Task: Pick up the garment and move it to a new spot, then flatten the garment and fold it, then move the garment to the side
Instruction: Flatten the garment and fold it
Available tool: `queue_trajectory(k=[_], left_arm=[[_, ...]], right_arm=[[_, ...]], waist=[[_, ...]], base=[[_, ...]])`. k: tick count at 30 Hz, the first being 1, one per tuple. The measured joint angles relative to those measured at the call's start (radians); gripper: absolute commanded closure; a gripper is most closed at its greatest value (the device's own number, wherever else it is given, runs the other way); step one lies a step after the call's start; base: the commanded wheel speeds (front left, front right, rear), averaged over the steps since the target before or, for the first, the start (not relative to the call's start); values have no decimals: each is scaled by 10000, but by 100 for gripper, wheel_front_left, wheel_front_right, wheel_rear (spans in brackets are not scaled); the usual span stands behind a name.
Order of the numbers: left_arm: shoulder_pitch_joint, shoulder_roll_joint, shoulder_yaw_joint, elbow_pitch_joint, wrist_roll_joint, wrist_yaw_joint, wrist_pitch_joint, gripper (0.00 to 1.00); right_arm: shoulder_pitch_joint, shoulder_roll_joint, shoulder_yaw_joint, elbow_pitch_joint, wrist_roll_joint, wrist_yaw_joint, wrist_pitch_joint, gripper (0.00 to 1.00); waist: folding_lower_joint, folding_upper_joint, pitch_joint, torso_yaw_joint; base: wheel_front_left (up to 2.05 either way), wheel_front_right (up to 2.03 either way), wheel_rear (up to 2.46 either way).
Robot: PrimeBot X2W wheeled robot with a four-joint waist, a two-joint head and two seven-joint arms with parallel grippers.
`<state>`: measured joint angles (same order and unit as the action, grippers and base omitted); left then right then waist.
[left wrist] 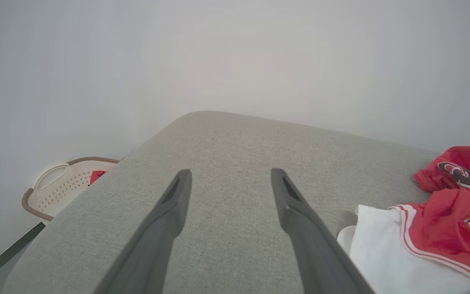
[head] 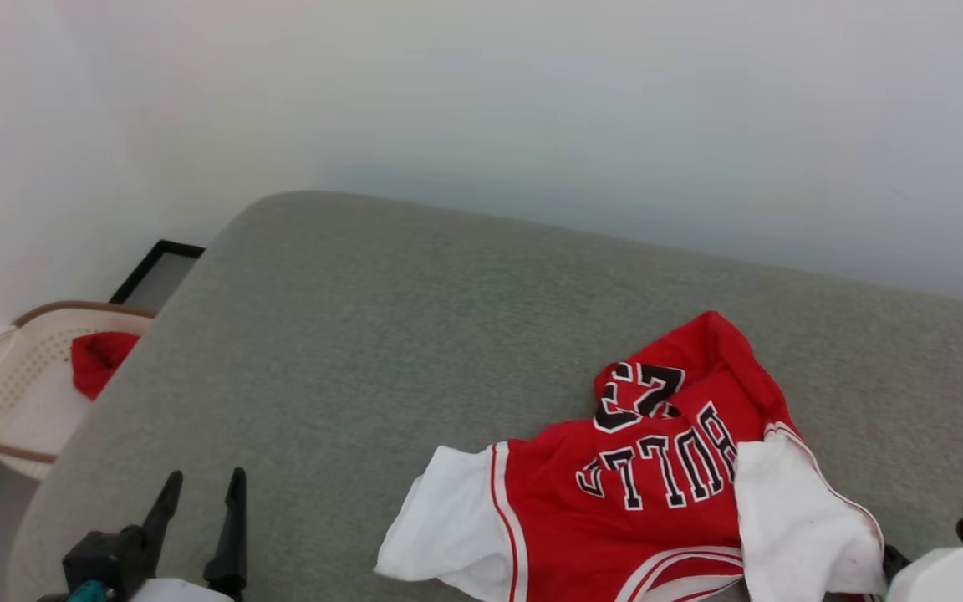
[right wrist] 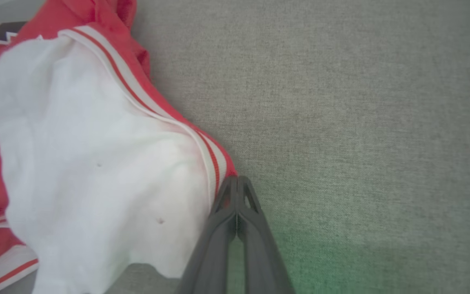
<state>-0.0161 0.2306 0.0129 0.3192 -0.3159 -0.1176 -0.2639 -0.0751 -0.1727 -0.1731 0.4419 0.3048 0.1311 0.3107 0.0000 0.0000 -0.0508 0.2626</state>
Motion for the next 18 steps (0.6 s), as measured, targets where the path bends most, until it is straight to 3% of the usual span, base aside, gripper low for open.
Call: queue_trajectory(k=[1,10,18], left_arm=[[2,27,13,10,31,-2,0,0],[313,144,389,-240,203,-44,0,0],[469,148,612,-439,270,-56,0,0]], right_arm=[[-50,-4,73,54,-59,0,-31,3],[-485,-497,1227,-213,-222,0,-387,0],[-350,-1185,2153,-1384,-146,0,-708,0]], waist=[[0,0,4,-76],[0,0,-18,-842],[-1,0,-106,-1372]], base=[[0,0,0],[0,0,0],[0,0,0]])
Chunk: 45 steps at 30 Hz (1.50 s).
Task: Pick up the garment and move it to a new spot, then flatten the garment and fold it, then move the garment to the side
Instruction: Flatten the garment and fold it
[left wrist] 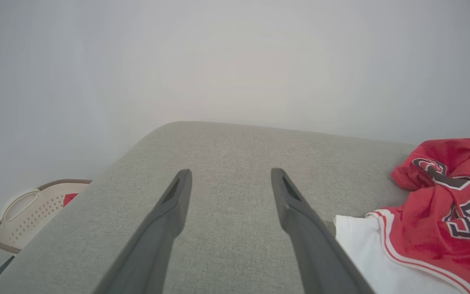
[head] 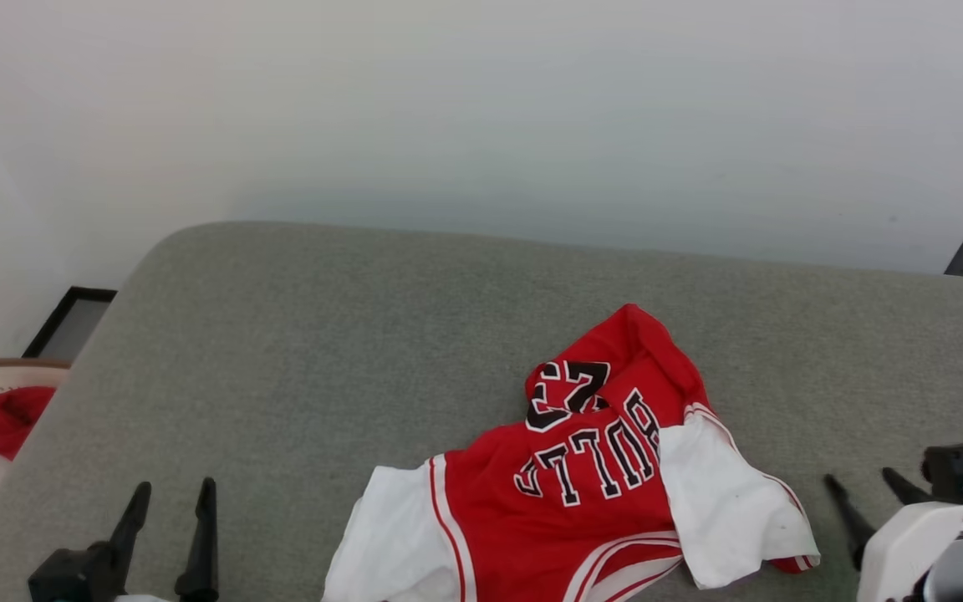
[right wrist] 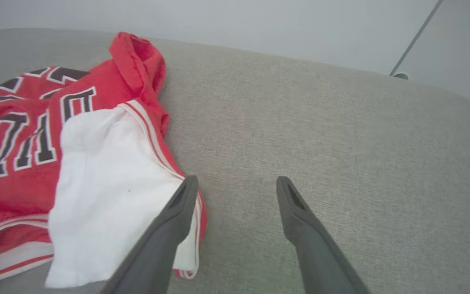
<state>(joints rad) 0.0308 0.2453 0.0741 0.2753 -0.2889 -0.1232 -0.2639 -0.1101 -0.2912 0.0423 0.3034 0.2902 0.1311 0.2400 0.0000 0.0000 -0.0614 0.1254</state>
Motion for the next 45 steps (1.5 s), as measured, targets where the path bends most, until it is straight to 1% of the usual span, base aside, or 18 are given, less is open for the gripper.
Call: queue_trajectory(k=[3,7,9,13,15,18,23,27,28,29,30,31,36,40,45], left_arm=[[10,-21,33,-36,2,-2,0,0],[12,-36,-2,-31,35,-13,0,0],[11,-75,-67,-25,56,-13,0,0],[-45,-123,-217,40,75,-15,0,0],[-103,-144,-324,69,79,-17,0,0],[-220,-176,-454,146,84,-46,0,0],[-350,-186,-639,247,71,-46,0,0],[-557,-224,-713,282,56,-46,0,0],[-562,-236,-721,305,56,-46,0,0],[-564,-242,-719,322,54,-46,0,0],[-576,-240,-715,336,52,-46,0,0],[-596,-240,-708,345,48,-46,0,0],[-622,-251,-631,360,27,-48,0,0],[-599,-257,-548,374,27,-48,0,0],[-500,-230,-474,372,27,-56,0,0]], right_arm=[[235,-146,593,-675,395,0,336,0],[493,-359,1636,-1544,1024,0,1114,0],[614,-422,2008,-1843,1331,0,1607,0],[752,-468,2581,-2138,1592,0,2451,0],[746,-458,2681,-2146,1576,0,2694,0],[736,-397,2731,-2011,1231,0,3043,0],[522,-86,2721,-1645,648,0,3333,0],[349,-54,2767,-1327,299,0,3549,0],[348,-23,2750,-1258,221,0,3572,7],[340,21,2708,-1198,153,0,3586,42],[317,48,2704,-1166,138,0,3590,80],[281,75,2696,-1156,113,0,3591,100],[201,92,2646,-1239,121,0,3714,100],[200,132,2359,-1461,267,0,3762,100],[207,466,1394,-1848,982,0,3856,100]], waist=[[0,0,-25,-50],[0,0,-7,-13],[0,0,4,35],[0,0,45,193],[1,0,79,282],[0,0,151,429],[0,0,320,669],[0,0,492,853],[0,0,528,901],[0,0,560,944],[0,0,589,981],[0,0,615,1013],[1,0,643,1047],[0,0,580,986],[0,0,481,853]], base=[[0,0,0],[0,0,0],[0,0,0],[0,0,0],[0,0,0],[0,0,0],[0,0,0],[0,0,0],[0,0,0],[0,0,0],[0,0,0],[0,0,0],[0,0,0],[0,0,0],[0,0,0]])
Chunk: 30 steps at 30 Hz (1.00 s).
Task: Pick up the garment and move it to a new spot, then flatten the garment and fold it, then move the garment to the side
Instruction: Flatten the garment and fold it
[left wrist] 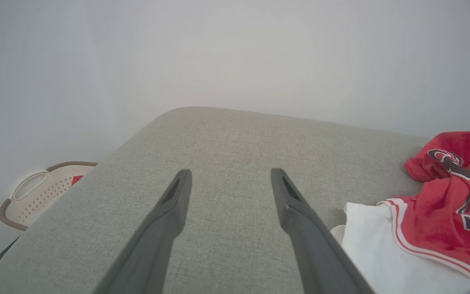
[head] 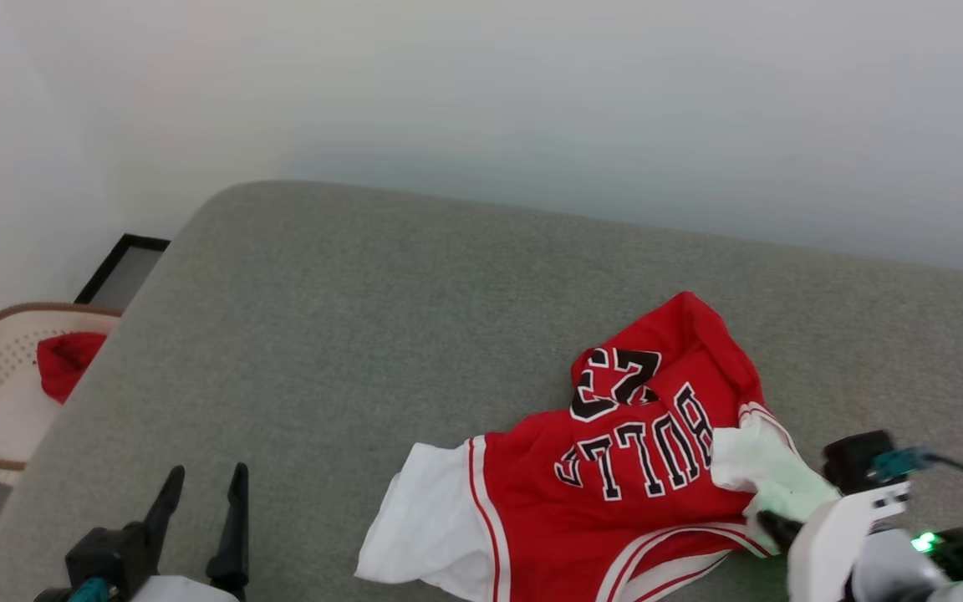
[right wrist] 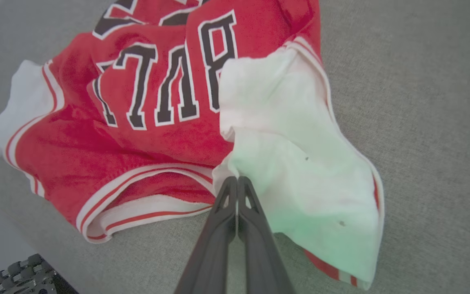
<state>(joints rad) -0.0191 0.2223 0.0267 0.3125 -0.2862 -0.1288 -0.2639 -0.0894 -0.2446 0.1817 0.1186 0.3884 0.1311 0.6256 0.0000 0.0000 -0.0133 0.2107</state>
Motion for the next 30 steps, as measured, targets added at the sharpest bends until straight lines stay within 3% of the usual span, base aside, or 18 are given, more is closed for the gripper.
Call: queue_trajectory(k=[8,19,30], left_arm=[[43,54,2,-54,2,-2,0,0],[36,178,-194,-102,0,-2,0,0],[-161,336,-395,-104,-33,-2,0,0]], right_arm=[[-22,-35,-1741,-128,29,0,-238,100],[-380,-2,-3889,1530,-832,0,-1553,100],[-1073,-100,-4470,3620,-1244,0,-2748,100]], waist=[[0,0,-94,-239],[0,0,-50,-438],[0,0,248,-497]], base=[[0,0,0],[0,0,0],[0,0,0]])
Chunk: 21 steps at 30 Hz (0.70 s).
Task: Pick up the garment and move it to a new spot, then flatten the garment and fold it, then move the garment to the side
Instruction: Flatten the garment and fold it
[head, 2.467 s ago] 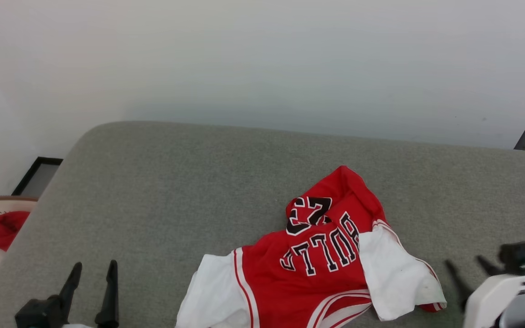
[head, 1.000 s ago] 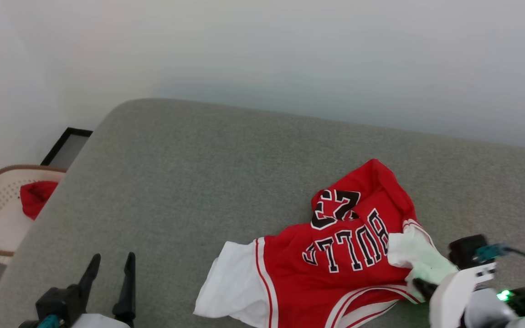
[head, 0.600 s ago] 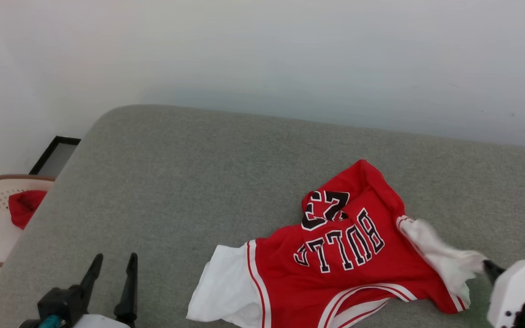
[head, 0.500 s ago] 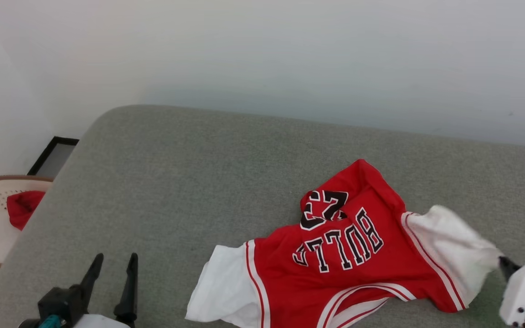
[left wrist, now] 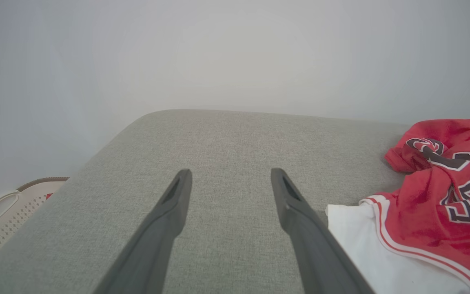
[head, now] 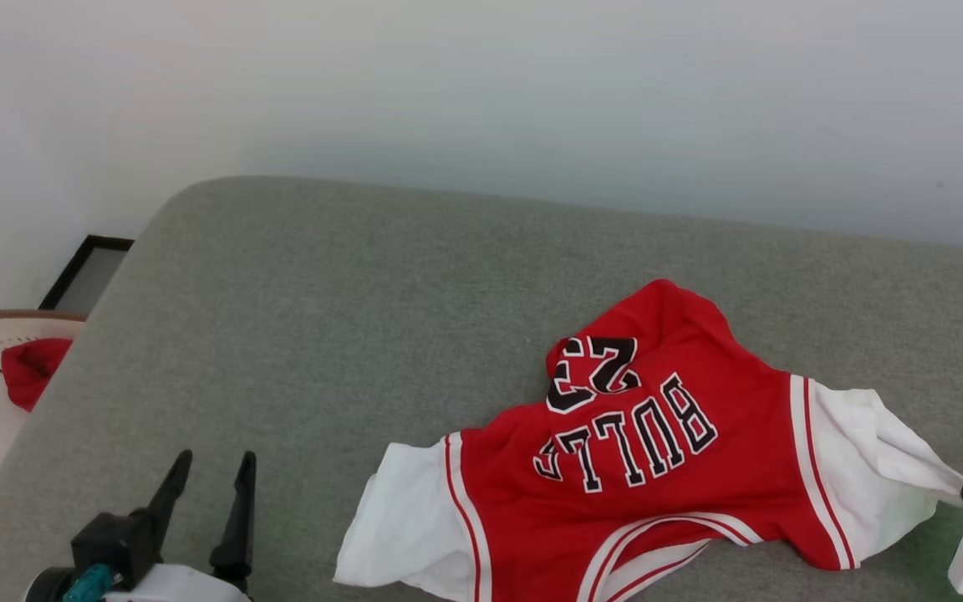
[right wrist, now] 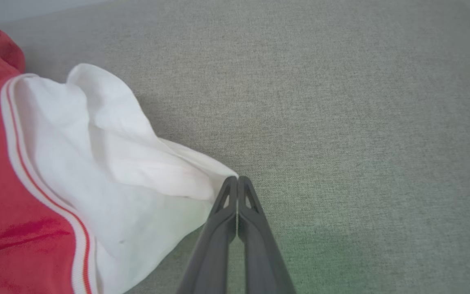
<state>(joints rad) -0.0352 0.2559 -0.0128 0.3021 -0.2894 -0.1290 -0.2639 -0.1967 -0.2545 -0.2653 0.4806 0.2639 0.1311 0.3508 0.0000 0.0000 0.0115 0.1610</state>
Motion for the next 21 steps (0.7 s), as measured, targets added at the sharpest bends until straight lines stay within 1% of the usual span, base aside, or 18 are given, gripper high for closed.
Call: queue_trajectory(k=[1,2,3,4,5,8,12,16,21], left_arm=[[-27,19,-12,-2,0,0,0,0],[-47,35,-29,0,0,0,0,0],[-66,52,-61,2,-2,0,0,0],[-81,65,-90,4,-2,0,0,0],[-98,75,-119,2,-2,0,0,0],[-163,155,-303,-6,-86,0,0,0],[-235,510,-846,-19,-453,0,10,0],[-364,1072,-1498,-134,-1018,-2,349,0],[-616,1969,-2702,-579,-2123,0,1241,0]], right_arm=[[-102,-38,54,169,0,0,-127,82],[-198,-90,98,341,0,0,-263,58],[-282,-157,165,481,-12,0,-410,58],[-381,-203,232,585,-29,0,-548,18],[-484,-236,307,685,-29,0,-642,0],[-785,-313,529,930,-27,0,-872,0],[-1088,-510,821,1007,61,0,-1101,0],[-1170,-616,1037,863,268,0,-1317,0],[-1175,-650,1091,184,604,0,-1530,0]], waist=[[0,0,34,-10],[0,0,65,-22],[0,0,94,-36],[0,0,118,-50],[0,0,137,-67],[1,0,185,-121],[0,0,209,-233],[0,0,191,-365],[0,0,156,-579]], base=[[0,0,0],[0,0,0],[0,0,0],[0,0,0],[0,0,0],[0,0,0],[0,0,0],[0,0,0],[0,0,0]])
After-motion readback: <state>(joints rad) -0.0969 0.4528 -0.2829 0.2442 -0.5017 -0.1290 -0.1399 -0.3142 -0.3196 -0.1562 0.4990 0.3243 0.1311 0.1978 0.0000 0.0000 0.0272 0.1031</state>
